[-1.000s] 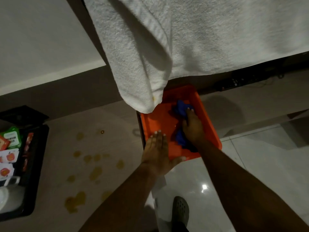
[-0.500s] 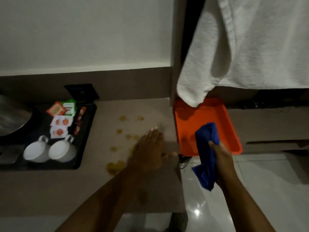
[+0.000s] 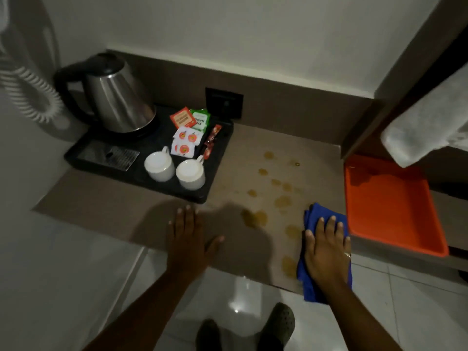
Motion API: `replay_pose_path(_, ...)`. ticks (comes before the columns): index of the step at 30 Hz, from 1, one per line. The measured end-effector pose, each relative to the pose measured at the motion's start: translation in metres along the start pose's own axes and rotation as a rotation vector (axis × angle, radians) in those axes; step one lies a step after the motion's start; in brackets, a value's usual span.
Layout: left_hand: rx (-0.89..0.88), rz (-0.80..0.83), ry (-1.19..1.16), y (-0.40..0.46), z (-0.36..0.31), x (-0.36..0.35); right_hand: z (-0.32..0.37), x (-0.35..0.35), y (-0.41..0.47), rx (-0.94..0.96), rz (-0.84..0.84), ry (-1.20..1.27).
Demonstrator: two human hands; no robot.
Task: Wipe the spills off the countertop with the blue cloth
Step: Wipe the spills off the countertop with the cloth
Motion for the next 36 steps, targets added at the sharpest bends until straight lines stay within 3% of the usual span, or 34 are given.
replay_pose_path(2, 0.021, -0.006, 0.025, 0.005, 0.007, -0.001, 0.018, -0.003, -0.004, 0.06, 0.024, 0.004)
replay_pose_path(5, 0.017, -0.02, 0.032, 0.007, 0.01, -0.003, 0.038, -0.014, -0.028, 0.326, 0.065, -0.025)
replay_pose_path(8, 0.014, -0.042, 0.024, 0.008, 0.013, -0.001, 0.008, -0.018, -0.042, 0.442, 0.083, -0.065)
replay_pose_path(11, 0.021, -0.042, 0.022, 0.012, 0.021, -0.001, -0.012, -0.015, -0.028, 0.311, 0.06, -0.086)
replay_pose_path(15, 0.055, -0.093, 0.019, 0.019, 0.035, 0.009, 0.026, -0.015, -0.011, -0.03, 0.071, -0.028)
replay_pose_path(18, 0.163, -0.148, -0.02, 0.025, 0.056, 0.022, 0.076, -0.02, -0.035, 0.249, 0.061, -0.048)
replay_pose_path(21, 0.269, -0.182, -0.072, 0.029, 0.088, 0.033, 0.039, -0.025, -0.06, 0.476, 0.075, -0.119)
replay_pose_path(25, 0.293, -0.192, -0.07, 0.031, 0.104, 0.038, -0.03, -0.018, -0.035, 0.213, 0.063, -0.078)
replay_pose_path(28, 0.285, -0.197, -0.061, 0.032, 0.104, 0.037, -0.004, -0.016, -0.02, -0.078, 0.055, -0.065)
replay_pose_path(30, 0.284, -0.189, -0.067, 0.031, 0.105, 0.036, 0.038, -0.018, -0.02, -0.116, 0.079, -0.019)
replay_pose_path(33, 0.279, -0.193, -0.061, 0.03, 0.103, 0.038, 0.112, -0.022, -0.048, 0.231, 0.048, -0.051)
replay_pose_path(36, 0.277, -0.198, -0.064, 0.03, 0.101, 0.04, 0.094, -0.026, -0.078, 0.513, 0.076, -0.109)
Point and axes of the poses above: each hand's wrist, its own y-axis towards the middle knuckle, its own x-axis out of the back of the hand, z = x × y, the point moved 10 cm from there along y, towards the middle knuckle, and after that the axes turned 12 degrees about -y, right-handed, at the moved point
